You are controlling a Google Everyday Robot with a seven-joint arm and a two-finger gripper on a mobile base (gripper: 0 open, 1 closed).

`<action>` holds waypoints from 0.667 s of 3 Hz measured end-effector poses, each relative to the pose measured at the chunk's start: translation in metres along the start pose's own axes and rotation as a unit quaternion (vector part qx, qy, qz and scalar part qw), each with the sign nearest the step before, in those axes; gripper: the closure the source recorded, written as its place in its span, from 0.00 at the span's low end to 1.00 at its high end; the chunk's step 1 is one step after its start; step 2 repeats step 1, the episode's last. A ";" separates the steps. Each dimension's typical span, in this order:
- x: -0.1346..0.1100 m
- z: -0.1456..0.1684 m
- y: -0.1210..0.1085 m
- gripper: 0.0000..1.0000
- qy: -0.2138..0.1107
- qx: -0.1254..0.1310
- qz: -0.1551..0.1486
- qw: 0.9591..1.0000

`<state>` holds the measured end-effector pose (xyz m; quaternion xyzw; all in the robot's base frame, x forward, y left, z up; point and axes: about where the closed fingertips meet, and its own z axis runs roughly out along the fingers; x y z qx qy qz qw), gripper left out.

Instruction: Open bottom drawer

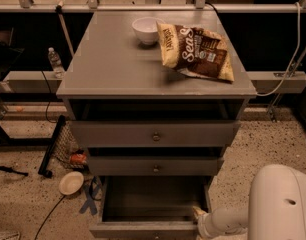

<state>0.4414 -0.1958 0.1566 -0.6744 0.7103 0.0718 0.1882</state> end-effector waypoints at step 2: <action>-0.005 -0.018 -0.008 0.00 0.002 0.010 -0.009 1.000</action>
Offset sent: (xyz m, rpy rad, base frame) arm 0.0000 0.0000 0.0000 0.0000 0.0000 0.0000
